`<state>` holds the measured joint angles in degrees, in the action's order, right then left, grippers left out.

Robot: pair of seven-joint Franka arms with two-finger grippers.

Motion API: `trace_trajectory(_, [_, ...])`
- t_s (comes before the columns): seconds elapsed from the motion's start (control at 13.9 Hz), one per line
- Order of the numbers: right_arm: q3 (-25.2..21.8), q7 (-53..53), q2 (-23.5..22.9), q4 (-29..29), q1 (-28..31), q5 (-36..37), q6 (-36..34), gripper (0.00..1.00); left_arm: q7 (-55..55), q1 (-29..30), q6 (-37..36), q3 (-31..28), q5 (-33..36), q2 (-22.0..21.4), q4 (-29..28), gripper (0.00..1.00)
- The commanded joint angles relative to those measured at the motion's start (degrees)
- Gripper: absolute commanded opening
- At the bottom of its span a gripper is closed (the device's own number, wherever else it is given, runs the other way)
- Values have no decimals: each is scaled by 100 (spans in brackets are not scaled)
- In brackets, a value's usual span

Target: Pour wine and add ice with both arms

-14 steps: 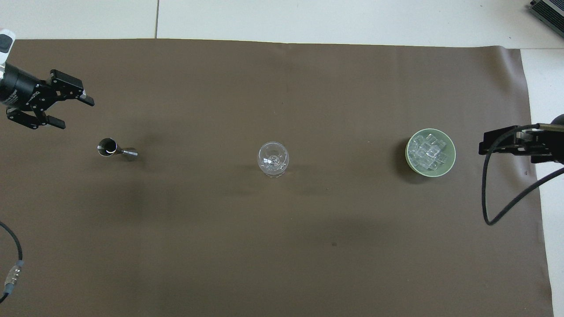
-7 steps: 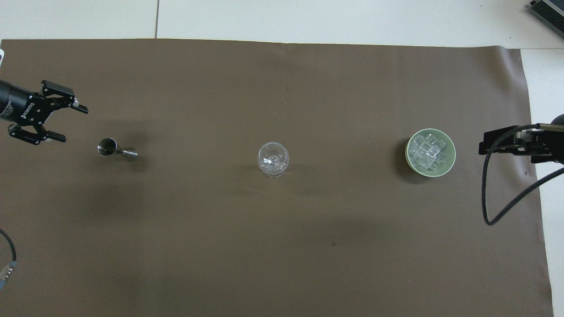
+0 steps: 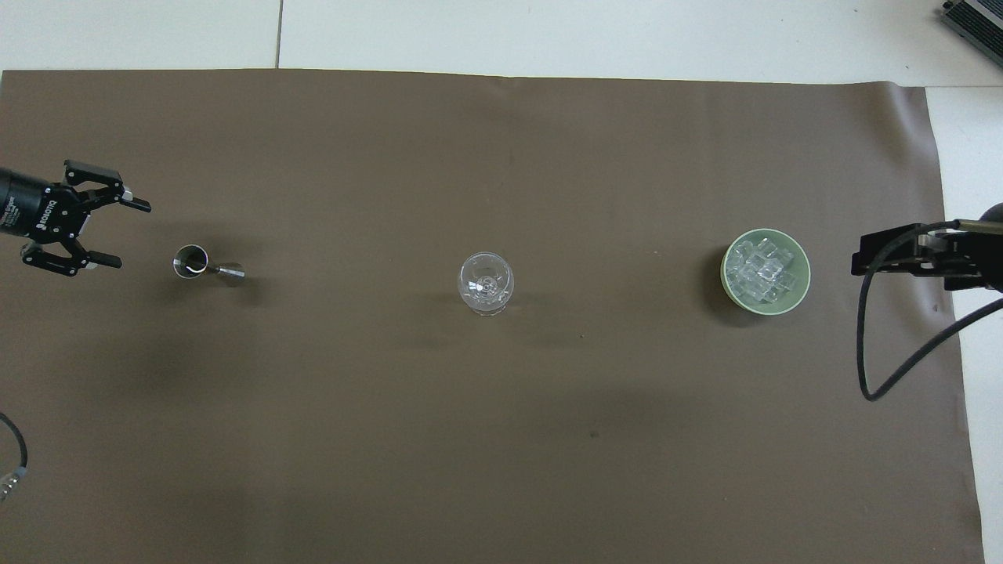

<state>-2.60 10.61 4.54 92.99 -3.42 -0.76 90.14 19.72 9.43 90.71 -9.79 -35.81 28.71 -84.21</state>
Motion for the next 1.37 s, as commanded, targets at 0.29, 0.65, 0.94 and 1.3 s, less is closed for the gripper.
trace_trajectory(0.29, [23,-103,126,131,26,-3,-14,100,232,331,481,21,-830,-155,-920,100])
trace_trajectory(0.65, [23,-112,126,131,26,-3,-14,100,977,349,745,21,-1051,-278,-1360,100])
trace_trajectory(0.94, [23,-103,126,131,26,-3,-14,100,1578,313,1001,30,-1095,-383,-1650,100])
trace_trajectory(1.3, [23,-103,126,131,26,-3,-14,100,1930,410,1010,30,-1595,-314,-1870,100])
